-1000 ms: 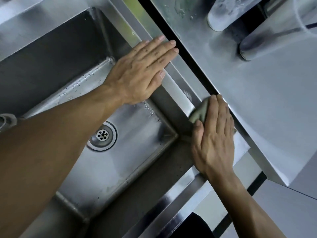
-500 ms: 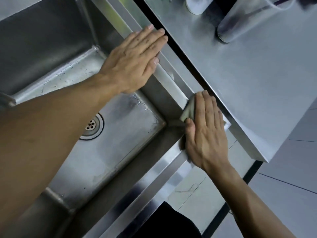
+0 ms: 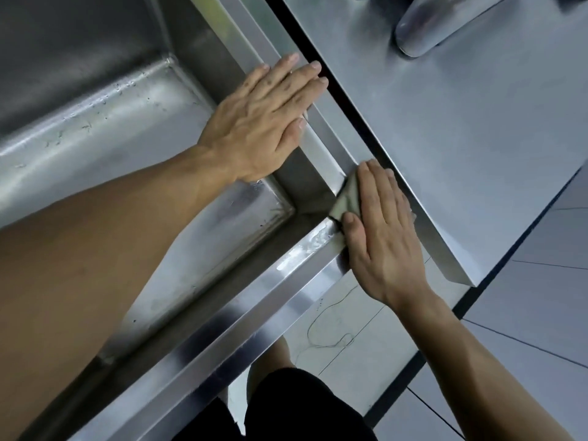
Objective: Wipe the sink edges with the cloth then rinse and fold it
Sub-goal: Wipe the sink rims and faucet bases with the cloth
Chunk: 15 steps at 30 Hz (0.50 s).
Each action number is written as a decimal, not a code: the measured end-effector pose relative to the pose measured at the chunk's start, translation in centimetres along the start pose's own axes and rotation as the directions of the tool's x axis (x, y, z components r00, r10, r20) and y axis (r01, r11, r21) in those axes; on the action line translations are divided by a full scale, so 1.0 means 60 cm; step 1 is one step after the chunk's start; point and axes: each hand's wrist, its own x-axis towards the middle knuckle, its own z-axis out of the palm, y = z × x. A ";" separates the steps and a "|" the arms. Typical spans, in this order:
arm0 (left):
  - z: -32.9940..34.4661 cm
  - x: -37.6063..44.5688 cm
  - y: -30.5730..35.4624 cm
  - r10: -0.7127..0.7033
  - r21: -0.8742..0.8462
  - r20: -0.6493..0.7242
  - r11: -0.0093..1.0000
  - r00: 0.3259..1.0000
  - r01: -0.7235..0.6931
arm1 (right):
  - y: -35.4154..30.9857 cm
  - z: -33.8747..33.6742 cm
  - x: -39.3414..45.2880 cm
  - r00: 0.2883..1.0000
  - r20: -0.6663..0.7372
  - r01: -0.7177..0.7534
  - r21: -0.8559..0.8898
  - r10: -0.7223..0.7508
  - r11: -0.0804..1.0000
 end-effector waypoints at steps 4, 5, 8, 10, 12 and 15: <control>-0.001 0.002 0.026 -0.084 -0.006 0.000 0.996 0.996 0.084 | 0.012 -0.008 0.069 0.997 -0.073 0.035 0.032 -0.033 0.999; -0.002 0.002 0.035 -0.082 -0.011 0.002 0.997 0.997 0.082 | 0.015 -0.008 0.071 0.996 -0.082 0.045 0.038 -0.042 0.998; 0.003 -0.005 0.065 -0.019 0.026 0.021 0.999 1.000 0.018 | 0.015 -0.001 0.017 0.992 -0.079 0.102 0.025 -0.100 0.994; 0.010 -0.006 0.073 -0.027 0.037 0.020 0.999 0.999 0.026 | 0.010 0.005 -0.023 0.985 -0.016 0.175 0.055 -0.174 0.983; 0.013 -0.004 0.074 -0.043 0.025 0.017 0.999 0.999 0.042 | 0.020 0.002 -0.026 0.965 0.027 0.259 0.072 -0.261 0.963; 0.011 -0.004 0.067 -0.021 0.036 0.024 0.999 0.999 0.020 | 0.049 -0.009 0.009 0.949 -0.029 0.315 0.037 -0.314 0.948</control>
